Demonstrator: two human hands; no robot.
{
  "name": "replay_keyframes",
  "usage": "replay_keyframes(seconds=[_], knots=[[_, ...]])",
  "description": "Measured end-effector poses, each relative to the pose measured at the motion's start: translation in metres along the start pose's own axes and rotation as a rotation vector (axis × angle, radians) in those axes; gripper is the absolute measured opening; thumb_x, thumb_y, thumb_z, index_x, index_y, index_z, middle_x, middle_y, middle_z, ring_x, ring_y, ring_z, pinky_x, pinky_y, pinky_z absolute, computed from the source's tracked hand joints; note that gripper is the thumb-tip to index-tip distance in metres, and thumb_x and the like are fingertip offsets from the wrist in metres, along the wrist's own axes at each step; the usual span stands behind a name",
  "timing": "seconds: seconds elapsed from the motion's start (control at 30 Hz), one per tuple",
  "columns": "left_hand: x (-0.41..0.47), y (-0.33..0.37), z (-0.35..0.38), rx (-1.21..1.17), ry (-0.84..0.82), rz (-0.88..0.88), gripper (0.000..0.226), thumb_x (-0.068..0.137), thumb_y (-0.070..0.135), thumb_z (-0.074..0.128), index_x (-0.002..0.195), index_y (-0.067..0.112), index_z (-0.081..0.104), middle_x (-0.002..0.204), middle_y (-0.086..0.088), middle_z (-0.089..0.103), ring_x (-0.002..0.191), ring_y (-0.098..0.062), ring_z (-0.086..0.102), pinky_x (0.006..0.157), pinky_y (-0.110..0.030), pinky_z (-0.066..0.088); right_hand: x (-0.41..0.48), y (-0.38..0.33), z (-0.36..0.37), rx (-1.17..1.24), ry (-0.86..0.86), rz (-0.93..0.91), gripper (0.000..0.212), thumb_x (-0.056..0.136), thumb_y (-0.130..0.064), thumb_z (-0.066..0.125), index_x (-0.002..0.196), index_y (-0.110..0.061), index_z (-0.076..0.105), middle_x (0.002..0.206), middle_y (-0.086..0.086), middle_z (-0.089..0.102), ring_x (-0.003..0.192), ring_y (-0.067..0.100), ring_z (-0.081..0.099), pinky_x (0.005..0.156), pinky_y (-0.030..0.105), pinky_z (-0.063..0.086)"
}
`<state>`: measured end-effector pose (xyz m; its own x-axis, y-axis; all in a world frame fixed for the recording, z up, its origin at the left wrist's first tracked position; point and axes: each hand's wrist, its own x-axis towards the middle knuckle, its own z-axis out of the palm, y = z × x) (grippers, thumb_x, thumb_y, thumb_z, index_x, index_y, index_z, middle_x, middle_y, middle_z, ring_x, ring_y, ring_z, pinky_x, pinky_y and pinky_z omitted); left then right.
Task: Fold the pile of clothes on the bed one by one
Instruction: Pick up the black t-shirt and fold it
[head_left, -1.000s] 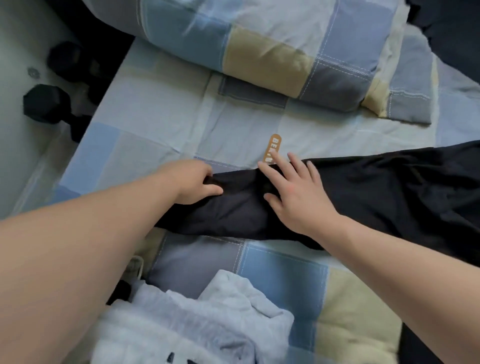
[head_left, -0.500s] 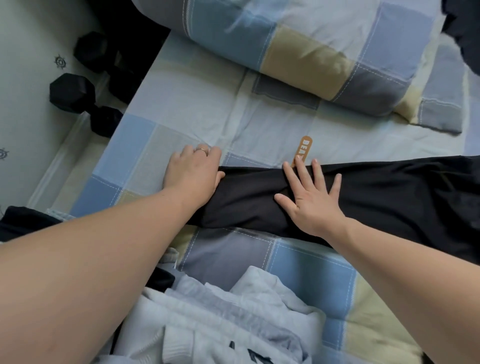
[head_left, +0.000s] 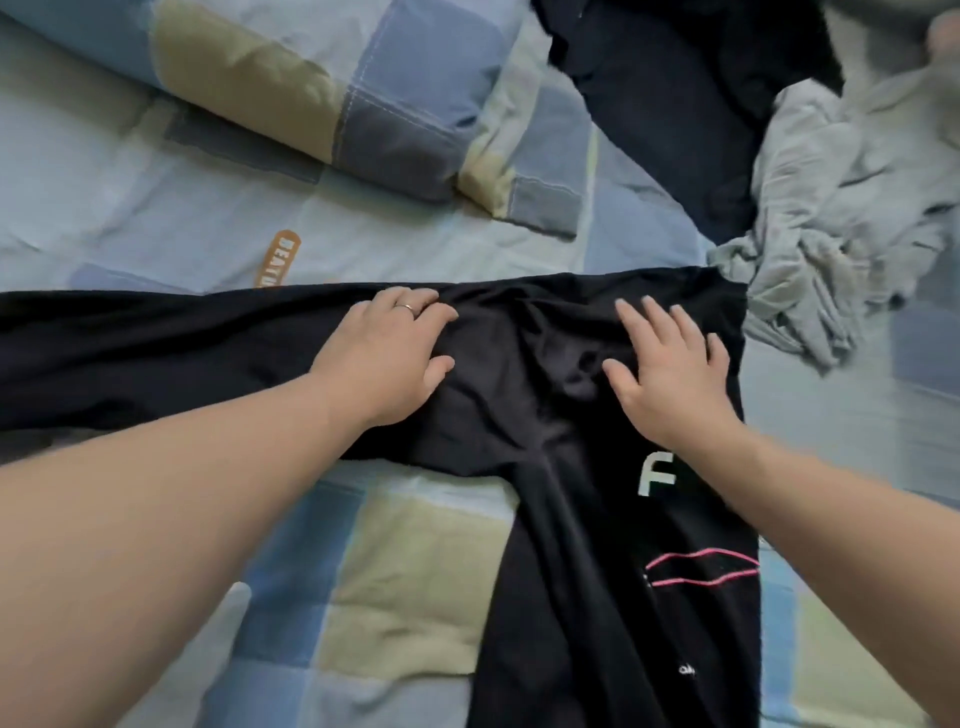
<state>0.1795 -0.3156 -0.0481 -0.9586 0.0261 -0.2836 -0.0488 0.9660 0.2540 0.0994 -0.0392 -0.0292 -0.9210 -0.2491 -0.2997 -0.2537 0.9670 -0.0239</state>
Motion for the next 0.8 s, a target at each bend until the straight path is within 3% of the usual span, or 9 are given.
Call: replay_keyframes(seconds=[0.1,0.2,0.33,0.47,0.57,0.63,0.8], knots=[[0.039,0.053,0.012,-0.06,-0.007,0.004,0.064,0.1,0.05,0.048,0.155,0.025,0.03,0.164,-0.001,0.026,0.149,-0.025,0.024,0.118,-0.042,0.025,0.018,0.062,0.002,0.068,-0.068,0.151,0.07,0.1,-0.047,0.047,0.159,-0.039,0.011,0.168,-0.004,0.011,0.154,0.025,0.009,0.121,0.056,0.016],[0.076,0.089,0.019,-0.104,-0.006,-0.023,0.071,0.096,0.058,0.052,0.154,0.024,0.031,0.16,-0.002,0.034,0.145,-0.027,0.032,0.117,-0.044,0.029,0.034,0.096,0.01,0.195,-0.157,0.13,0.072,0.099,-0.047,0.051,0.159,-0.039,0.012,0.166,-0.004,0.018,0.151,0.026,0.021,0.118,0.055,0.025],[0.107,0.112,0.023,-0.123,0.084,-0.137,0.066,0.092,0.063,0.056,0.145,0.027,0.044,0.147,-0.006,0.047,0.136,-0.031,0.04,0.109,-0.045,0.032,0.053,0.105,0.019,0.182,0.034,0.031,0.059,0.101,-0.052,0.044,0.156,-0.042,0.024,0.166,-0.008,0.02,0.153,0.018,0.013,0.119,0.049,0.016],[0.118,0.12,0.027,0.021,0.095,-0.079,0.042,0.09,0.061,0.06,0.12,0.032,0.056,0.126,0.001,0.058,0.124,-0.028,0.045,0.099,-0.043,0.033,0.073,0.091,0.023,0.185,0.135,-0.098,0.05,0.101,-0.056,0.041,0.15,-0.045,0.037,0.163,-0.011,0.026,0.153,0.016,0.013,0.121,0.051,0.007],[0.119,0.124,0.029,0.004,0.124,-0.041,0.027,0.097,0.052,0.054,0.111,0.028,0.056,0.117,0.001,0.062,0.117,-0.029,0.047,0.093,-0.042,0.032,0.082,0.085,0.022,0.037,0.1,-0.095,0.051,0.099,-0.054,0.045,0.149,-0.043,0.037,0.145,-0.004,0.046,0.144,0.024,0.029,0.12,0.058,0.002],[0.12,0.124,0.028,-0.063,0.218,-0.059,0.02,0.102,0.042,0.049,0.106,0.023,0.052,0.109,-0.005,0.065,0.108,-0.033,0.052,0.086,-0.041,0.033,0.086,0.087,0.016,-0.064,0.083,-0.108,0.055,0.095,-0.044,0.053,0.147,-0.045,0.037,0.138,0.0,0.046,0.137,0.028,0.034,0.12,0.059,0.002],[0.123,0.117,0.024,-0.234,0.397,-0.177,0.017,0.104,0.031,0.045,0.101,0.014,0.042,0.093,-0.015,0.065,0.087,-0.04,0.056,0.07,-0.04,0.03,0.098,0.092,-0.002,-0.07,-0.028,-0.08,0.029,0.085,-0.03,0.063,0.113,-0.038,0.06,0.132,-0.004,0.046,0.135,0.024,0.034,0.121,0.058,0.0]])
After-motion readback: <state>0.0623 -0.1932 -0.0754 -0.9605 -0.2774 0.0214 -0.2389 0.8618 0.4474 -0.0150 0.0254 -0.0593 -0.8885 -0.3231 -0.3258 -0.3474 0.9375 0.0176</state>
